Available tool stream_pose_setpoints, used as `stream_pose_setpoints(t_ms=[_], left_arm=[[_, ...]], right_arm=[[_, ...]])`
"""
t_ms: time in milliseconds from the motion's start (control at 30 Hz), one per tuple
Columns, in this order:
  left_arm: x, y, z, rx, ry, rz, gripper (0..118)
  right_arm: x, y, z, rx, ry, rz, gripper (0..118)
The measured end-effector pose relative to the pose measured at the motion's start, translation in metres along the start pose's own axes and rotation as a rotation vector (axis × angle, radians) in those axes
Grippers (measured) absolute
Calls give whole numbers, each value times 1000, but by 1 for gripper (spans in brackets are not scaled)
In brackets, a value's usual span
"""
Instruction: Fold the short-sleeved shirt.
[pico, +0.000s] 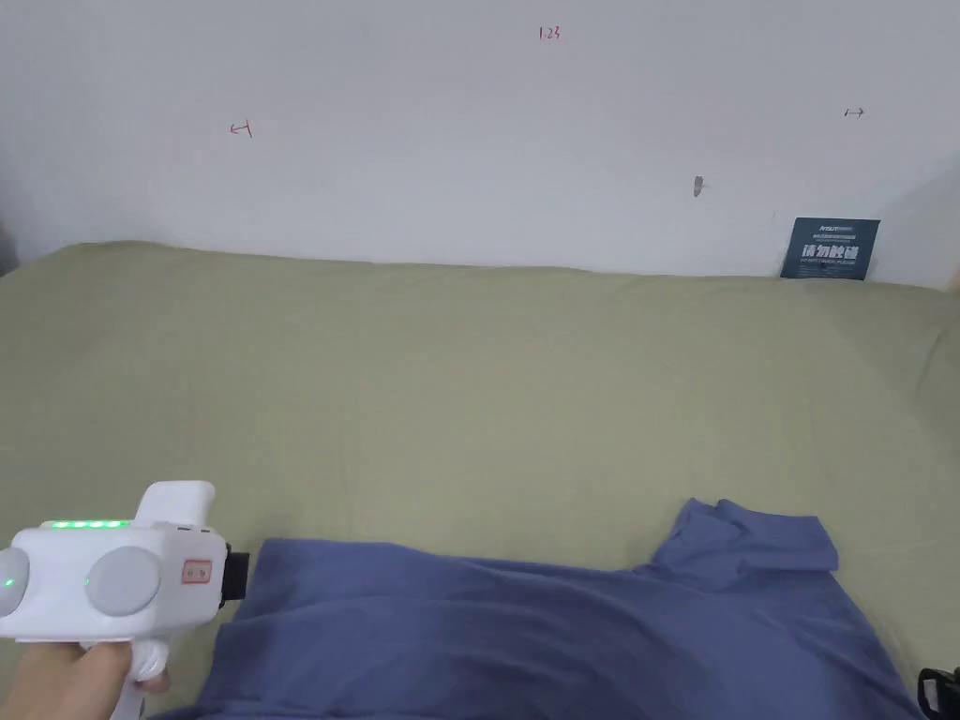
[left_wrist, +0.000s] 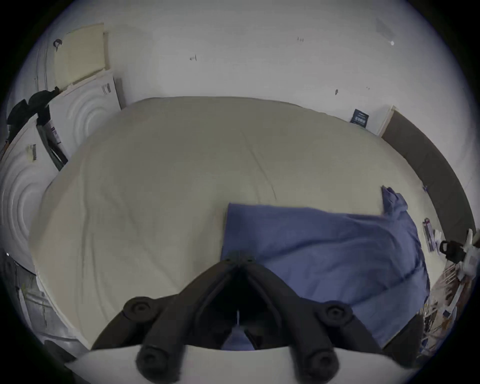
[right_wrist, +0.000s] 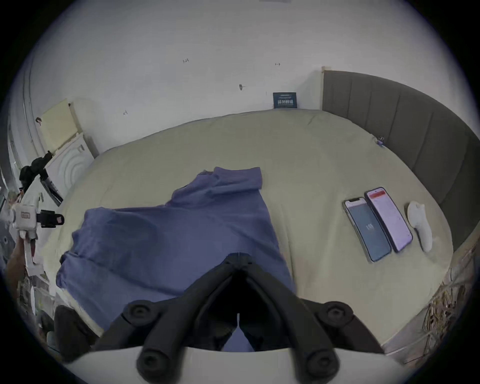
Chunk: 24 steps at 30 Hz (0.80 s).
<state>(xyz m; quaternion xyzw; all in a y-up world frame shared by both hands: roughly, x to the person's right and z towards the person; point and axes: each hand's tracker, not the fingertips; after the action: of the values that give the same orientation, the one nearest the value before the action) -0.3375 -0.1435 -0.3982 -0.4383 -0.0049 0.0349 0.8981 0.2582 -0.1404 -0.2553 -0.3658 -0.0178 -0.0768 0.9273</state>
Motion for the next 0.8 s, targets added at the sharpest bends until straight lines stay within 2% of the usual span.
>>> stream_pose_setpoints(t_ms=[33, 67, 100, 133, 267, 333, 400, 467, 533, 567, 600, 667, 700, 733, 767, 800], left_arm=[[0, 8, -15, -7, -5, 13, 18], [-1, 14, -29, -18, 6, 22, 50], [-1, 20, -45, -27, 15, 26, 99], [2, 26, -58, -74, 35, 14, 115], [7, 32, -105, -144, 114, -34, 114], [7, 32, -119, -139, 107, -26, 114], [17, 29, -116, -193, 100, -44, 113], [22, 26, -108, -159, 104, -72, 107], [27, 28, -91, -110, 59, -53, 55], [30, 28, -85, -93, 74, -67, 20], [33, 28, -82, -90, 65, -70, 2], [37, 32, -80, -116, 64, -83, 2], [40, 31, -80, -118, 66, -97, 2], [42, 30, -78, -114, 77, -114, 2], [41, 31, -81, -118, 74, -109, 2], [40, 32, -83, -121, 72, -102, 2]], right_arm=[[-5, 7, 0, -4, -21, 12, 0], [-4, 9, -4, -13, -22, 13, 0], [-2, 10, -9, -25, -26, 13, 0], [-1, 10, -13, -32, -37, 13, 0], [23, 16, -42, -90, -43, -8, 0], [40, 18, -59, -116, -44, -12, 0], [45, 23, -71, -139, -52, 5, 0], [45, 26, -82, -148, -59, 26, 0], [47, 34, -95, -153, -66, 36, 0], [44, 37, -100, -154, -72, 44, 0], [45, 42, -106, -152, -73, 48, 0], [47, 54, -120, -156, -68, 56, 1], [41, 57, -125, -169, -64, 60, 17], [42, 62, -133, -190, -53, 55, 50], [43, 65, -144, -226, -44, 43, 95], [44, 67, -155, -264, -46, 38, 116]])
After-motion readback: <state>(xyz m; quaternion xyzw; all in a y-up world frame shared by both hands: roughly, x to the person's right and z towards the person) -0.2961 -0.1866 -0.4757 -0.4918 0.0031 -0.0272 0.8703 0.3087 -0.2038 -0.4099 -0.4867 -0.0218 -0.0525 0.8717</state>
